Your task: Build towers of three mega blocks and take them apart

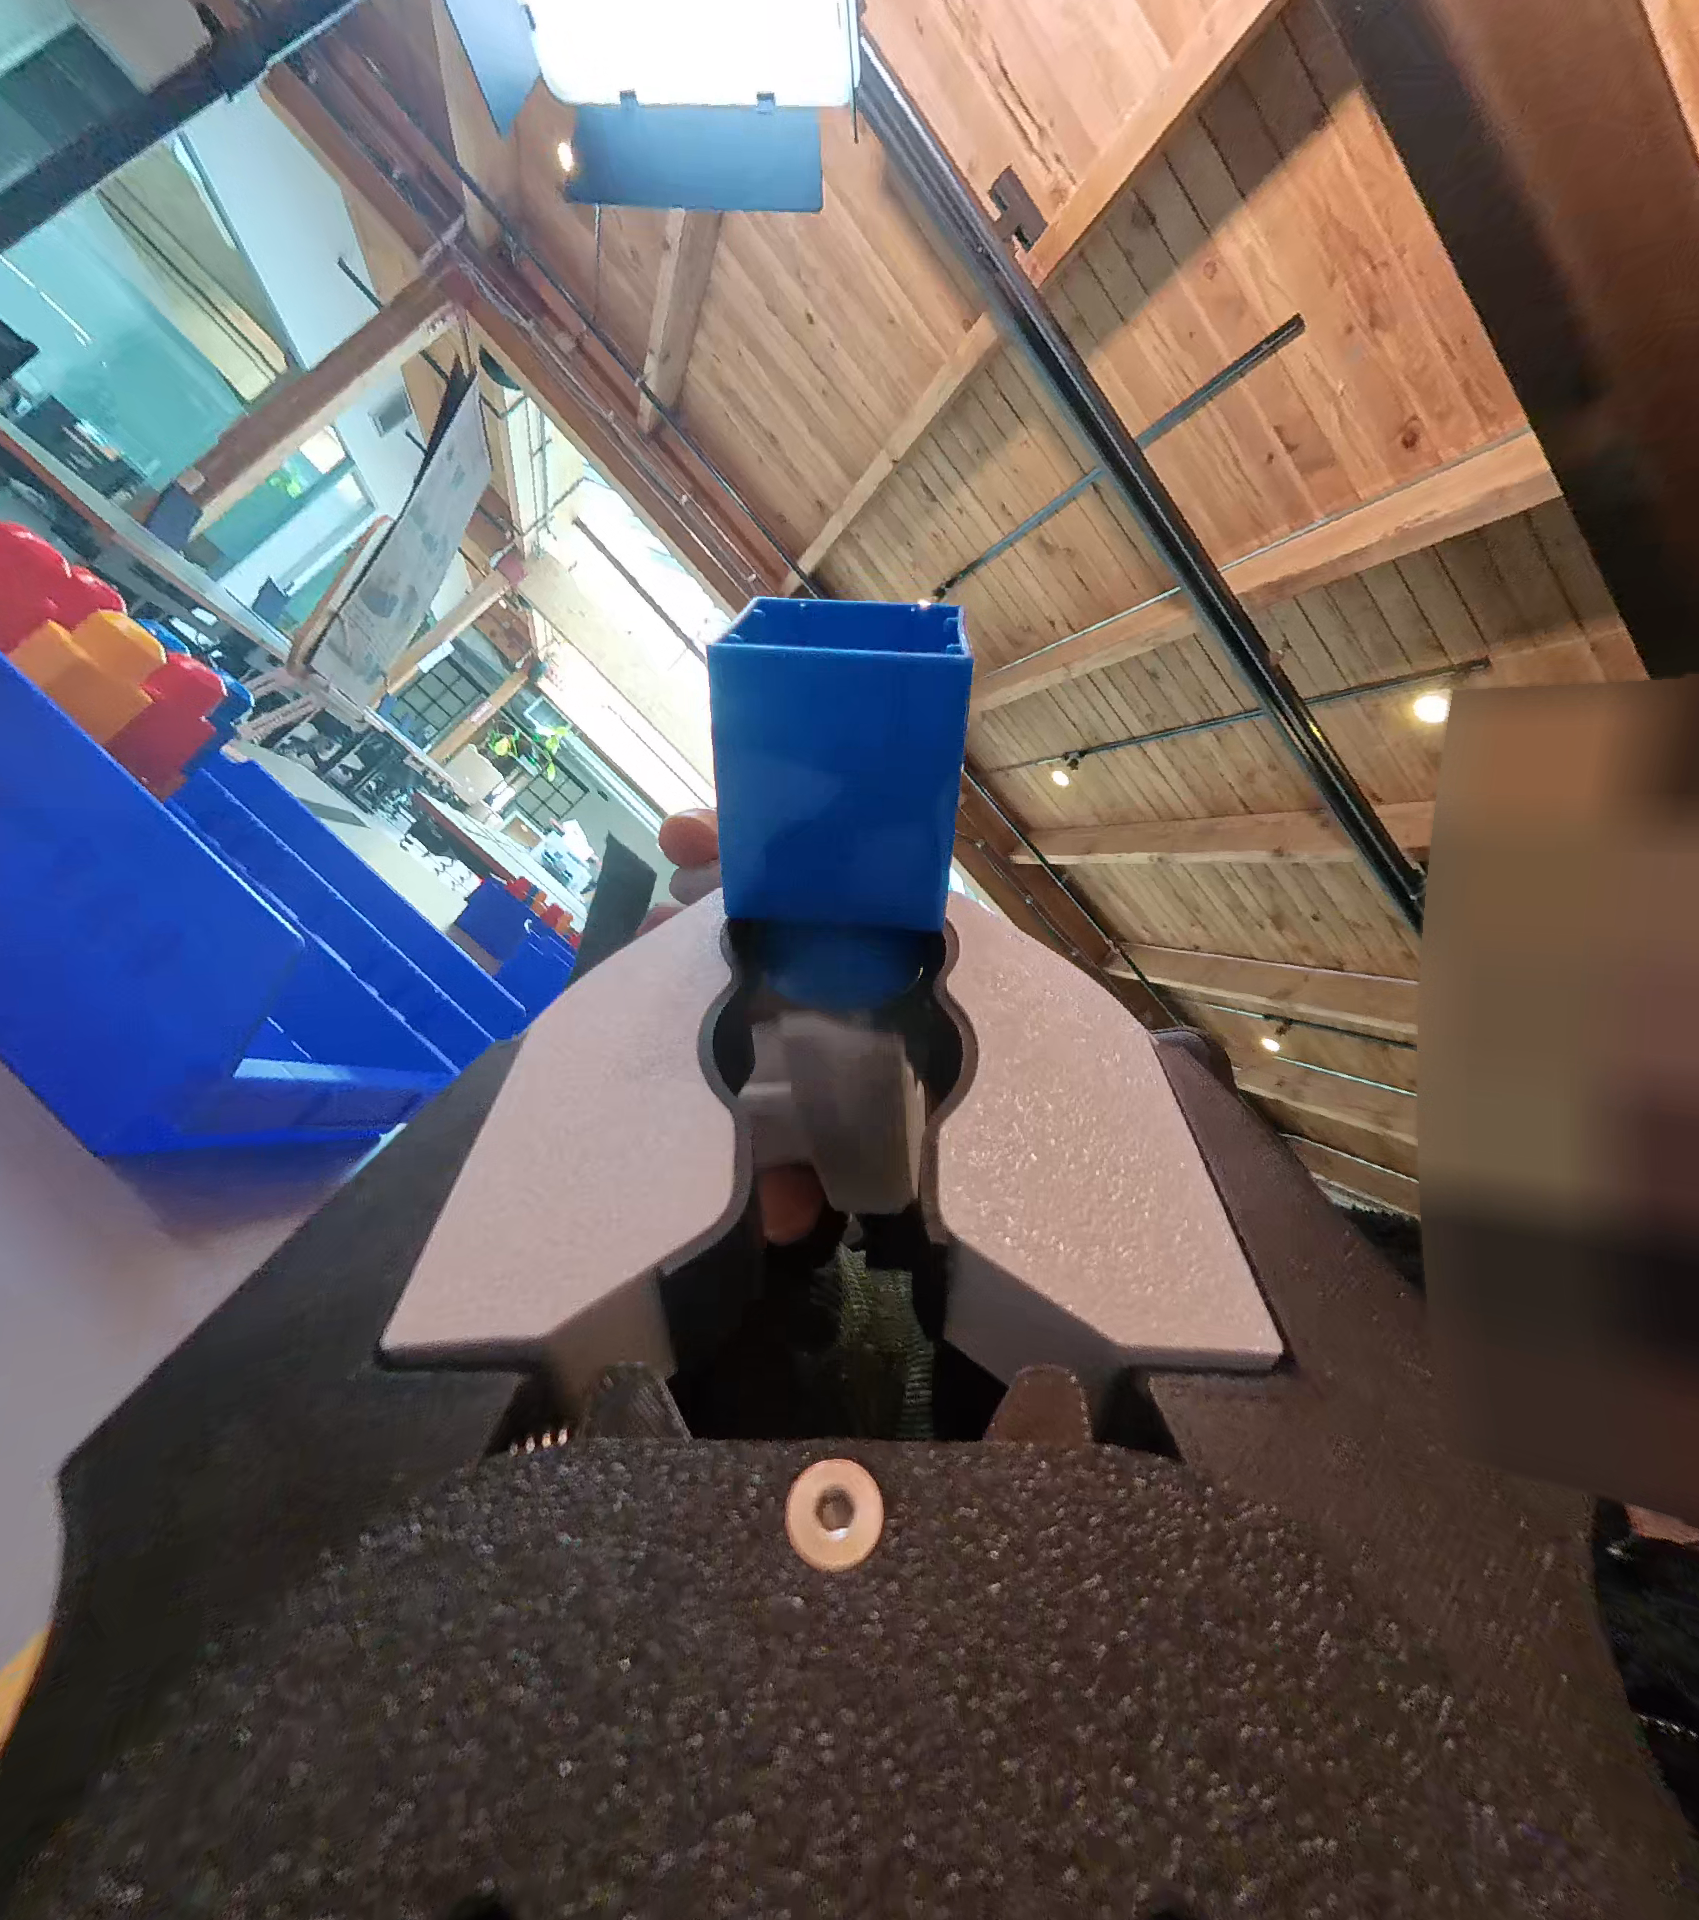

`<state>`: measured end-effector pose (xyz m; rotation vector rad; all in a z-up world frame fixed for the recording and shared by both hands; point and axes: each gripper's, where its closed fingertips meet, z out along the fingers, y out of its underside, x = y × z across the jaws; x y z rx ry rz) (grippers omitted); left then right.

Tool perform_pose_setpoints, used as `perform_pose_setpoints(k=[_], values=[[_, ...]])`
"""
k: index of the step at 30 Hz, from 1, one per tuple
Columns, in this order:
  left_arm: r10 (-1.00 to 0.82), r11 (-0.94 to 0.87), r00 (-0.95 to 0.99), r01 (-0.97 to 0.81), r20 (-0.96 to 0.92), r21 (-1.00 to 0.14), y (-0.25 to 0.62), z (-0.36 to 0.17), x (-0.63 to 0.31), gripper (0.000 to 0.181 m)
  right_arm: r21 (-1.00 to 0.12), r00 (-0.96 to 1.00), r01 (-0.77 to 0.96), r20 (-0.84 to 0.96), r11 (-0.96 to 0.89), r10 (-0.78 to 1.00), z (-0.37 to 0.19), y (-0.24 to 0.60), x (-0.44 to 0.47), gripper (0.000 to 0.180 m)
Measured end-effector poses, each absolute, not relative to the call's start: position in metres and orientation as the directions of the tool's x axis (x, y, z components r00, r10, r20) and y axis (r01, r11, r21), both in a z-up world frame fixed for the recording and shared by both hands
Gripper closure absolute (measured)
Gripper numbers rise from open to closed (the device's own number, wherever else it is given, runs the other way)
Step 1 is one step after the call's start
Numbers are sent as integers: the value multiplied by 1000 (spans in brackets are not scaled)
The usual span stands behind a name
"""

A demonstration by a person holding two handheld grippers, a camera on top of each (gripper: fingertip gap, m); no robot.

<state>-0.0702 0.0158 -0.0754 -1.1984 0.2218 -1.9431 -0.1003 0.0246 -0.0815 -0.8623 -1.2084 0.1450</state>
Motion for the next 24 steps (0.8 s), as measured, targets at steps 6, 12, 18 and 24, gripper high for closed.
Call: perform_pose_setpoints(k=[6,12,18,24], values=[[-739,-637,-169,490,652,-595,12,-79,-65,152,-577,336,382,815,722,473,-82,22,-94,142],[-839,-454,146,341,524,-823,28,-101,-86,142,-754,316,334,655,566,686,-73,41,-66,145],[-874,-335,430,-196,226,-922,20,-190,-75,121,-734,38,611,401,296,915,-127,52,-28,145],[-911,-267,412,-539,26,-799,4,-261,-49,111,-470,-220,840,165,273,961,-164,30,-12,145]])
